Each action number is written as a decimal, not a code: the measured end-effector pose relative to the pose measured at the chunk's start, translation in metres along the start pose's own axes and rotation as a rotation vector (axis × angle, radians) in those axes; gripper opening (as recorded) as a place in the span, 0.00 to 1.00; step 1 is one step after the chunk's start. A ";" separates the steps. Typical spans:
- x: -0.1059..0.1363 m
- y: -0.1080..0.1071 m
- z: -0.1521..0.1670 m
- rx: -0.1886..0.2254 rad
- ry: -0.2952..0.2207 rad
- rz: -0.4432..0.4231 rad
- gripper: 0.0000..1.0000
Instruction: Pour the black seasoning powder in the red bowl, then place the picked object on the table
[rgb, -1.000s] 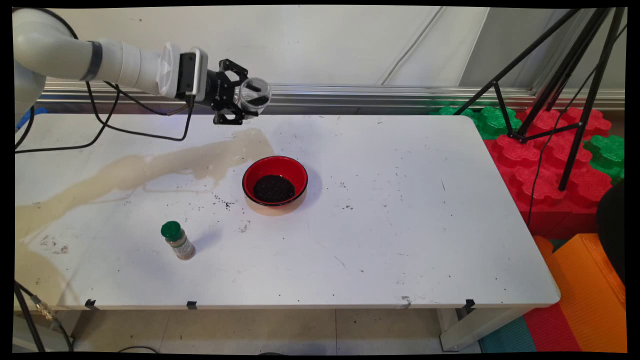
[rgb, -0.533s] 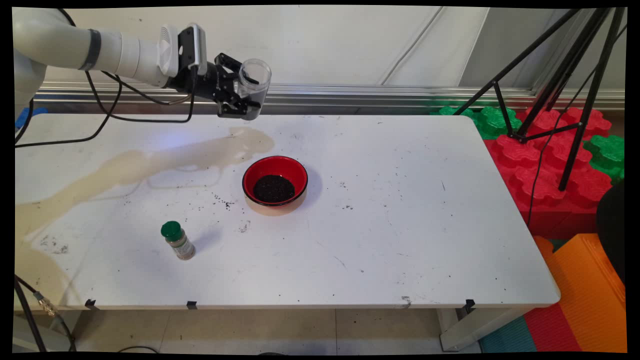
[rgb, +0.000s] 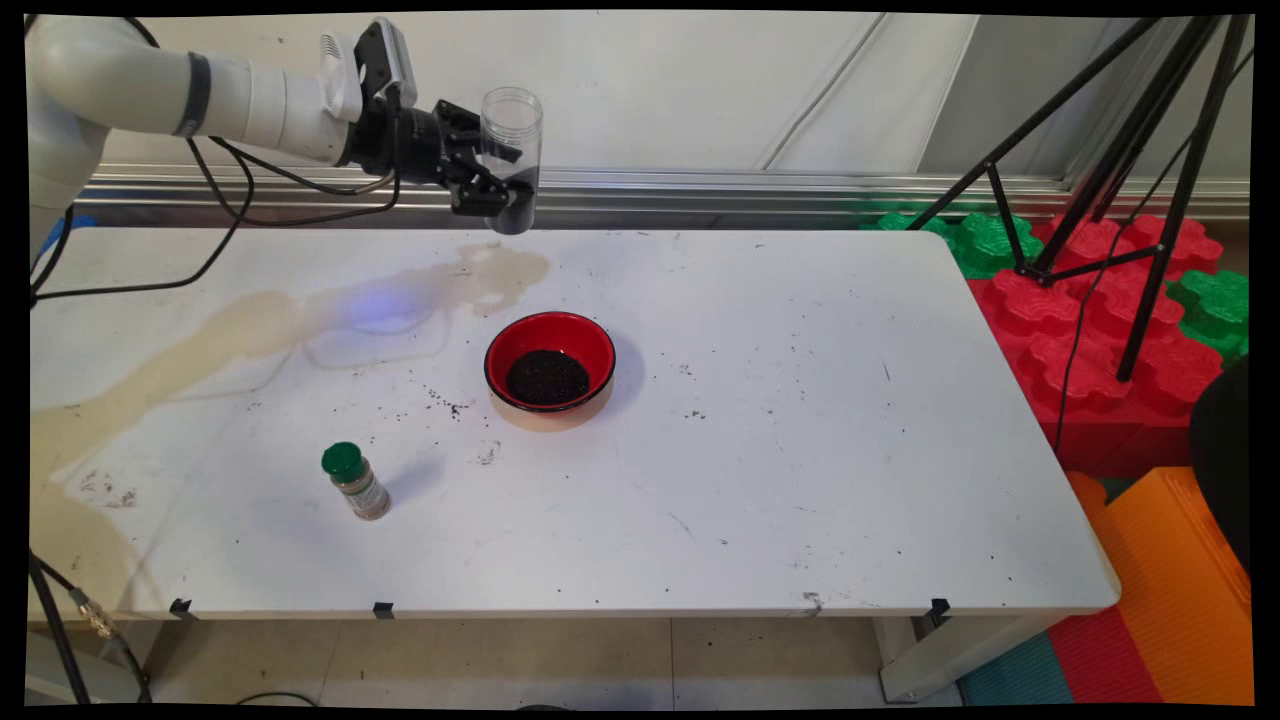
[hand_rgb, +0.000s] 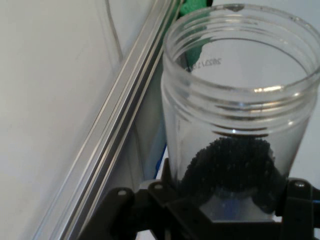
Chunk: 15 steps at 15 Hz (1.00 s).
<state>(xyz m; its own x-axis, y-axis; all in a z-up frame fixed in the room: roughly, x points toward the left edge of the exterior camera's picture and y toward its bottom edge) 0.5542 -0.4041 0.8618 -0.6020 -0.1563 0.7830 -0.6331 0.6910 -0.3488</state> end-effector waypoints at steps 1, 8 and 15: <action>-0.002 -0.001 0.002 0.001 0.006 -0.016 0.00; -0.038 -0.003 0.024 0.012 0.037 -0.184 0.00; -0.073 0.002 0.039 0.008 0.033 -0.252 0.00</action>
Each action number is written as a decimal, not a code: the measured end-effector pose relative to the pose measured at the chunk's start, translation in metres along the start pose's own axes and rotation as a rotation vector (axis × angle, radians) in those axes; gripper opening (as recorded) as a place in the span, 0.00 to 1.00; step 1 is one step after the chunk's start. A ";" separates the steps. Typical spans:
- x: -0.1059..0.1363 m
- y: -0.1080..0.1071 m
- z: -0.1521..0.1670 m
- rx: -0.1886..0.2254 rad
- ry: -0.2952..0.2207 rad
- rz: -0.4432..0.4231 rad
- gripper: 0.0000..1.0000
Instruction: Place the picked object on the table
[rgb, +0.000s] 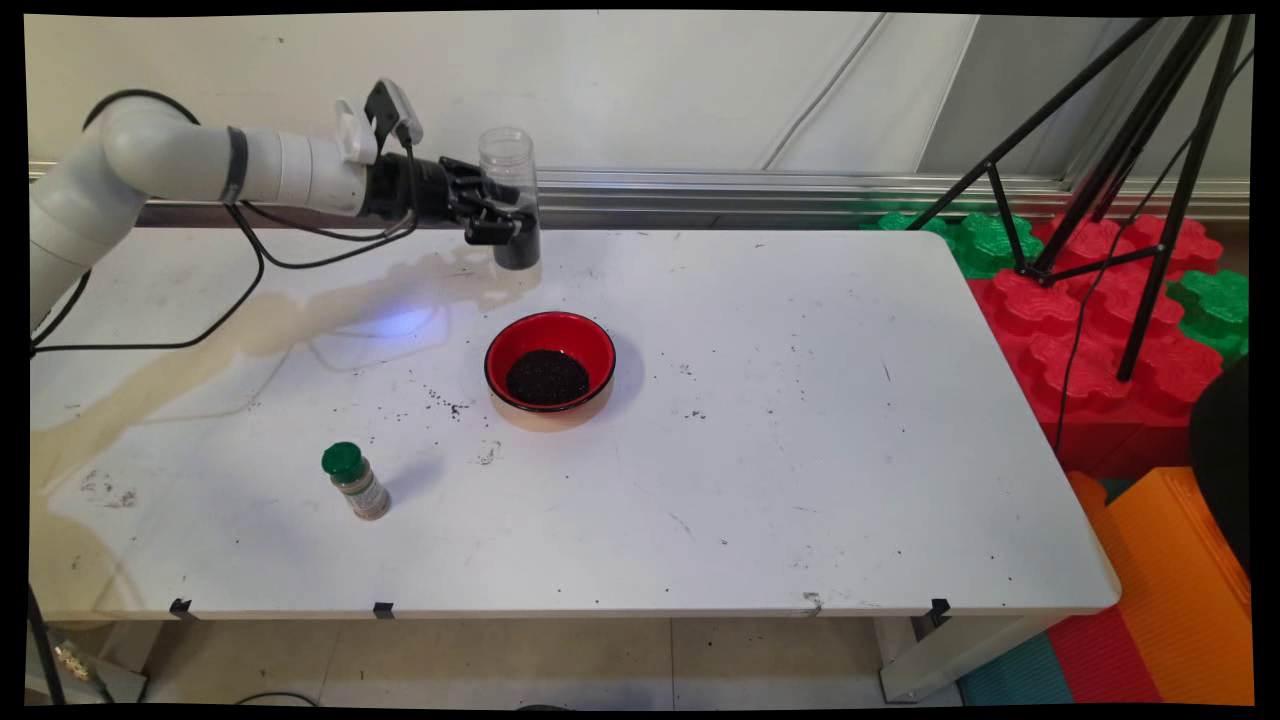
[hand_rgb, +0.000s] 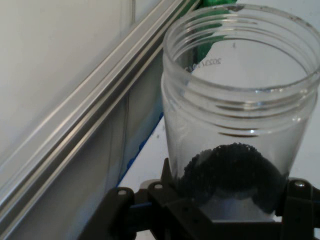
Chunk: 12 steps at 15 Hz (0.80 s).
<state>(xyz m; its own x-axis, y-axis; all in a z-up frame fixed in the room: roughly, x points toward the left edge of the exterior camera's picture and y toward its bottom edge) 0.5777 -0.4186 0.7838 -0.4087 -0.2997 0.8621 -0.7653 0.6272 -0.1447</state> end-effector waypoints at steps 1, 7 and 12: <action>-0.004 0.000 0.001 -0.001 -0.002 -0.004 0.00; -0.025 -0.001 0.008 -0.010 -0.016 -0.019 0.00; -0.035 -0.001 0.010 -0.019 -0.024 -0.017 0.00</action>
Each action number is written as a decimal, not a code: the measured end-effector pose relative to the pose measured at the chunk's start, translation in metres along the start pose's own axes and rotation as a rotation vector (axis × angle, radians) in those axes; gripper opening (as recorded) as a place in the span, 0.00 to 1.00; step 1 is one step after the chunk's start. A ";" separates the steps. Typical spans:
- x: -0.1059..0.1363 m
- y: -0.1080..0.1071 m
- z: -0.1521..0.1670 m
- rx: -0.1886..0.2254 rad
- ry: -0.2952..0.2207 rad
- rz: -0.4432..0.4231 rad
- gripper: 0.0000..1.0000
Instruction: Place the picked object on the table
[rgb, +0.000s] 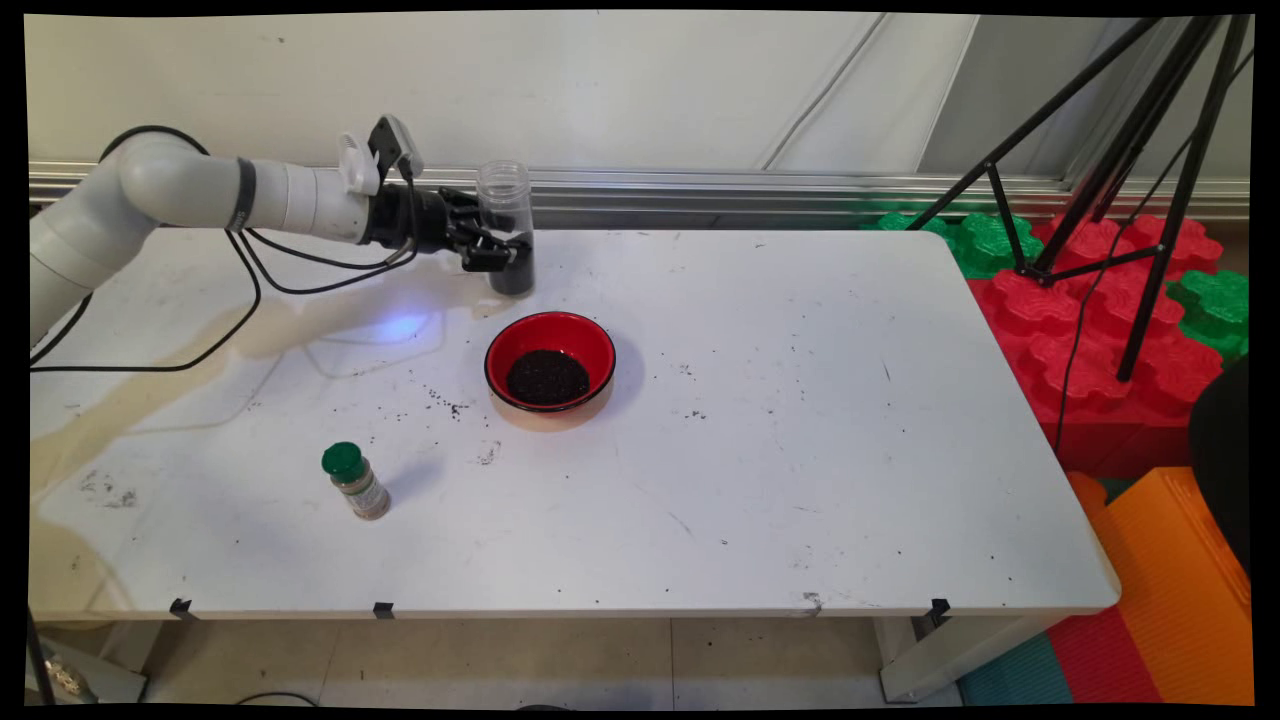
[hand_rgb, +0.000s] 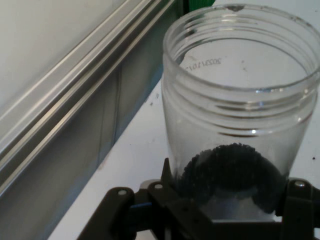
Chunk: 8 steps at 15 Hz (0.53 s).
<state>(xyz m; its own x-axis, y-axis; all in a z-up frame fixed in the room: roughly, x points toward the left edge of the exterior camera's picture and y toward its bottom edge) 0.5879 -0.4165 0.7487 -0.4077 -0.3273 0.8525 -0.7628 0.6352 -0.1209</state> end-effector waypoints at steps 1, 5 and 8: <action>-0.002 0.000 0.000 -0.002 -0.002 0.001 0.00; -0.008 0.000 0.001 -0.008 -0.009 0.003 0.00; -0.011 0.000 0.002 -0.012 -0.013 0.006 0.00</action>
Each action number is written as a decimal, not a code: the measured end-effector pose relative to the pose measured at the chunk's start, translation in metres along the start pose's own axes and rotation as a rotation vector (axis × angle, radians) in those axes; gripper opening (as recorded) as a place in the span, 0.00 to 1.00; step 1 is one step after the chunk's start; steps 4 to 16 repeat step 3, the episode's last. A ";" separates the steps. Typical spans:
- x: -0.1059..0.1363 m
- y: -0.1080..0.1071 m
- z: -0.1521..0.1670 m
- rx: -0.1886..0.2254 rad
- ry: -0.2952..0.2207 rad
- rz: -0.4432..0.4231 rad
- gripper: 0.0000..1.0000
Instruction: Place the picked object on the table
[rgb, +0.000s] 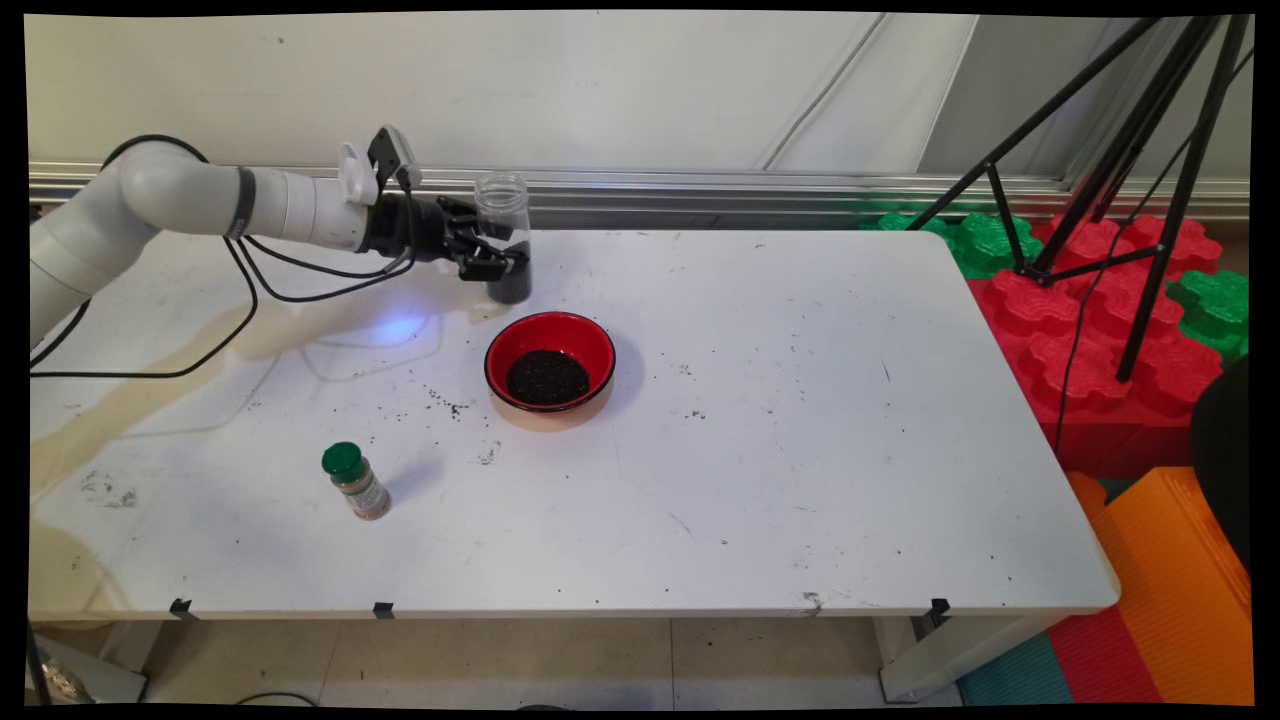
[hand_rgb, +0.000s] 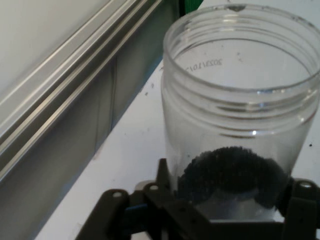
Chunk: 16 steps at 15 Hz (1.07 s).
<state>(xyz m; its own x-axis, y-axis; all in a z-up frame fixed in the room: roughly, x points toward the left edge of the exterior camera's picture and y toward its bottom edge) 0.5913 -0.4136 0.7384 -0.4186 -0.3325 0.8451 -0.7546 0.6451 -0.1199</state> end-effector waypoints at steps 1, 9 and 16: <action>-0.001 0.000 0.000 -0.002 -0.002 0.001 1.00; -0.004 0.000 0.000 -0.004 -0.005 0.004 1.00; -0.004 0.000 0.000 -0.004 -0.005 0.004 1.00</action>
